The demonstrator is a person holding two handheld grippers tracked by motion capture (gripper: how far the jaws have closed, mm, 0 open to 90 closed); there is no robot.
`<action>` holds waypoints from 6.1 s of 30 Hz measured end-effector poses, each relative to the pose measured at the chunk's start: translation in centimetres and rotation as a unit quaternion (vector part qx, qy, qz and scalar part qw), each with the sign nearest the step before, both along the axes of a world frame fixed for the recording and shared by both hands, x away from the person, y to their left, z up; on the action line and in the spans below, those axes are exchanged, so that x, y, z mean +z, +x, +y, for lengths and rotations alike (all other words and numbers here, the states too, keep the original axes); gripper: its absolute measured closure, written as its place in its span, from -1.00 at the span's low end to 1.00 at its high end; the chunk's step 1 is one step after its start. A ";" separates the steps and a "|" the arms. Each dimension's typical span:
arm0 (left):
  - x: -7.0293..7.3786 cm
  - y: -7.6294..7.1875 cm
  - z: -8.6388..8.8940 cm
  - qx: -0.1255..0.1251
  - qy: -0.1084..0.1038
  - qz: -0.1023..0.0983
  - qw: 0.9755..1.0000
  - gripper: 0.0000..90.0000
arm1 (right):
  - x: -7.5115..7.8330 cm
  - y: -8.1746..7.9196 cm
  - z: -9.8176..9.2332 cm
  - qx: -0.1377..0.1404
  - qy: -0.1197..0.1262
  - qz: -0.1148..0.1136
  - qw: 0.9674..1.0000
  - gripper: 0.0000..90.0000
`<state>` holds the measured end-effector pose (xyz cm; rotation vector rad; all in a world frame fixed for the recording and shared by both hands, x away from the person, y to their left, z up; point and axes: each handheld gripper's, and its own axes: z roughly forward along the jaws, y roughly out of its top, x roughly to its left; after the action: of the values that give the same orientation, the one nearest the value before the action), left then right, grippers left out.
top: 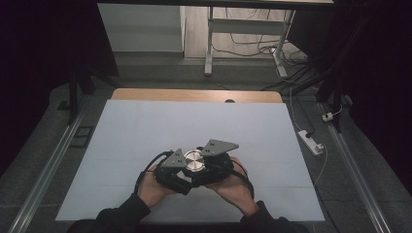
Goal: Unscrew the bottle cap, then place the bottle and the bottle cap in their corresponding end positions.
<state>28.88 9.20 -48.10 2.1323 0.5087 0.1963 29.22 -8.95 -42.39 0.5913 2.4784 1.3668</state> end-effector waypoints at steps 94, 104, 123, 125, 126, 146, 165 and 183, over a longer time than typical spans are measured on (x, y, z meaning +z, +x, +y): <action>0.6 0.1 0.4 -0.105 -0.014 0.013 0.994 -0.66 | 1.3 -0.3 -1.2 0.095 -0.010 0.013 0.995 -0.60; 0.3 0.3 0.5 -0.130 -0.001 0.009 0.991 -0.66 | 1.6 -0.1 -1.8 0.132 0.009 0.009 0.991 -0.59; 0.0 1.4 1.9 -0.071 0.001 0.011 0.997 -0.66 | 2.1 0.3 -2.9 0.095 0.025 0.003 0.995 -0.60; -0.1 1.5 2.1 -0.063 -0.001 0.011 0.998 -0.66 | 2.2 0.2 -3.0 0.093 0.027 0.005 0.995 -0.60; 0.0 1.7 2.2 -0.058 0.002 0.010 0.998 -0.66 | 2.2 0.1 -3.1 0.088 0.026 0.005 0.996 -0.59; 0.1 2.6 2.6 -0.026 -0.009 0.008 1.000 -0.66 | 1.5 -2.0 -3.7 0.087 0.030 0.004 0.996 -0.60; 0.6 4.0 2.6 -0.016 -0.016 0.004 1.000 -0.66 | 0.0 -3.1 -3.7 0.091 0.029 0.014 0.995 -0.60; 1.0 5.7 2.3 -0.004 -0.020 0.001 1.000 -0.66 | -2.0 -3.5 -3.6 0.085 0.016 0.019 0.996 -0.60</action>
<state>34.62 11.50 -47.08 2.0958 0.5009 0.1776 25.74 -12.53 -44.43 0.4244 2.5927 1.4714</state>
